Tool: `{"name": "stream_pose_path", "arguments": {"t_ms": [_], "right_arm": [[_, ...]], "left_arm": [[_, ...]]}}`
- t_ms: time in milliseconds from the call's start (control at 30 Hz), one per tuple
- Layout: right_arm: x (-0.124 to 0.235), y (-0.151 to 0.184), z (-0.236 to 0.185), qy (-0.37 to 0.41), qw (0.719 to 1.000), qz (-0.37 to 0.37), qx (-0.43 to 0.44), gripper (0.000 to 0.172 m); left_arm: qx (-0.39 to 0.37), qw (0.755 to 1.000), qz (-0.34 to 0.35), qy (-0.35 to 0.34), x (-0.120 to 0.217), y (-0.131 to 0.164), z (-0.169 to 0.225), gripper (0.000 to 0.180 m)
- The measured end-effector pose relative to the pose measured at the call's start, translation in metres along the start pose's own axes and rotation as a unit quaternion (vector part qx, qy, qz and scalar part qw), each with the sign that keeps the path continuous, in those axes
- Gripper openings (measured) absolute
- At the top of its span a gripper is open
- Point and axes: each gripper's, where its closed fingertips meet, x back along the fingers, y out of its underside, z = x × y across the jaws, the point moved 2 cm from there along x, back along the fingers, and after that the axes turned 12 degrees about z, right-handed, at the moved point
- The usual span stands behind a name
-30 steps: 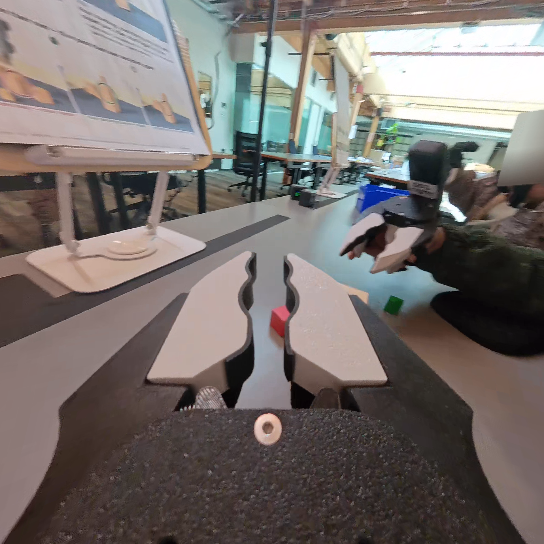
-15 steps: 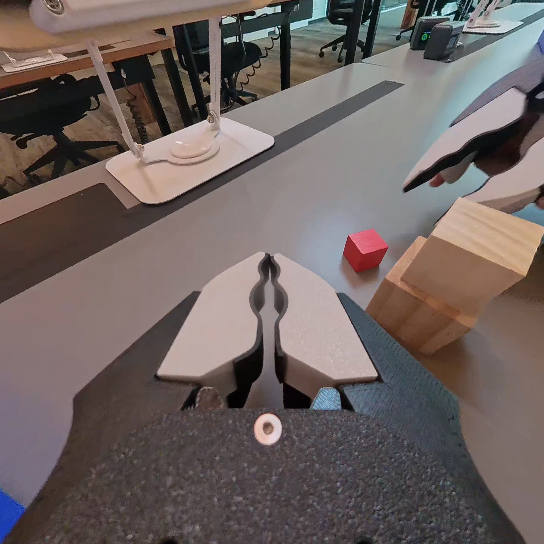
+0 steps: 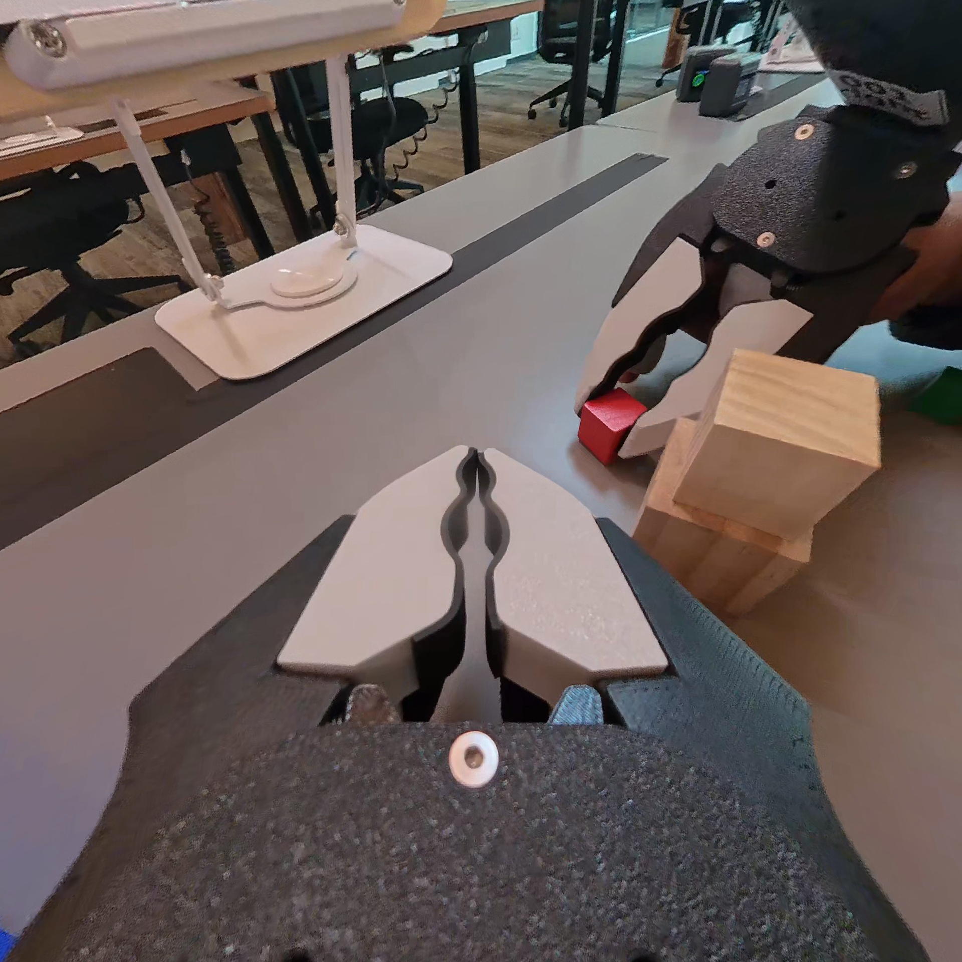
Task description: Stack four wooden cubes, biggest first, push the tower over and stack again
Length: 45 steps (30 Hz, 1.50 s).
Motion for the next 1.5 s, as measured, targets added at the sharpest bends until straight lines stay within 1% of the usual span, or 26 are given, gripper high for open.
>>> {"name": "stream_pose_path", "arguments": {"t_ms": [100, 200, 267, 367, 467, 533, 633, 700, 867, 1000, 1067, 1100, 1167, 1233, 1300, 1433, 1500], "right_arm": [[0.025, -0.015, 0.009, 0.018, 0.999, 0.047, -0.018, 0.028], [0.056, -0.042, 0.008, 0.0, 0.991, 0.126, -0.034, 0.028], [0.072, -0.062, -0.003, -0.025, 0.985, 0.168, -0.026, 0.029], [0.086, -0.087, -0.026, -0.062, 0.978, 0.201, 0.009, 0.029], [0.091, -0.108, -0.053, -0.104, 0.968, 0.225, 0.036, 0.029], [0.092, -0.118, -0.067, -0.126, 0.962, 0.24, 0.037, 0.029], [0.094, -0.126, -0.079, -0.147, 0.955, 0.255, 0.031, 0.029], [0.095, -0.128, -0.082, -0.154, 0.952, 0.261, 0.03, 0.028], [0.097, -0.13, -0.08, -0.153, 0.948, 0.277, 0.023, 0.029], [0.097, -0.124, -0.072, -0.137, 0.955, 0.263, 0.025, 0.029], [0.101, -0.118, -0.065, -0.121, 0.96, 0.25, 0.022, 0.03], [0.105, -0.116, -0.06, -0.112, 0.962, 0.248, 0.018, 0.03], [0.115, -0.11, -0.053, -0.088, 0.965, 0.247, 0.006, 0.03], [0.127, -0.101, -0.047, -0.062, 0.967, 0.247, -0.011, 0.029], [0.137, -0.089, -0.044, -0.04, 0.967, 0.249, -0.033, 0.029], [0.156, -0.061, -0.042, 0.008, 0.966, 0.248, -0.07, 0.029], [0.163, -0.05, -0.041, 0.027, 0.963, 0.254, -0.089, 0.029]], "left_arm": [[0.005, 0.999, 0.03, 0.028, 0.002, -0.011, 0.008, 0.003], [0.03, 0.995, 0.072, 0.06, 0.007, -0.029, 0.018, 0.01], [0.039, 0.991, 0.1, 0.081, 0.012, -0.046, 0.026, 0.016], [0.035, 0.982, 0.125, 0.135, 0.019, -0.07, 0.051, 0.023], [0.034, 0.972, 0.113, 0.203, 0.022, -0.078, 0.083, 0.028], [0.022, 0.965, 0.113, 0.236, 0.024, -0.081, 0.101, 0.031], [0.008, 0.959, 0.121, 0.256, 0.026, -0.087, 0.117, 0.03], [0.016, 0.956, 0.133, 0.262, 0.027, -0.092, 0.122, 0.028], [0.041, 0.951, 0.148, 0.267, 0.029, -0.097, 0.121, 0.027], [0.042, 0.956, 0.138, 0.256, 0.029, -0.093, 0.113, 0.026], [0.038, 0.963, 0.118, 0.239, 0.028, -0.088, 0.103, 0.026], [0.032, 0.968, 0.095, 0.229, 0.028, -0.083, 0.098, 0.027], [0.011, 0.976, 0.031, 0.213, 0.027, -0.07, 0.09, 0.026], [-0.014, 0.979, -0.026, 0.202, 0.026, -0.061, 0.083, 0.026], [-0.035, 0.976, -0.074, 0.2, 0.023, -0.059, 0.078, 0.026], [-0.047, 0.962, -0.165, 0.215, 0.017, -0.054, 0.08, 0.026], [-0.052, 0.955, -0.205, 0.21, 0.014, -0.05, 0.081, 0.026]]}}
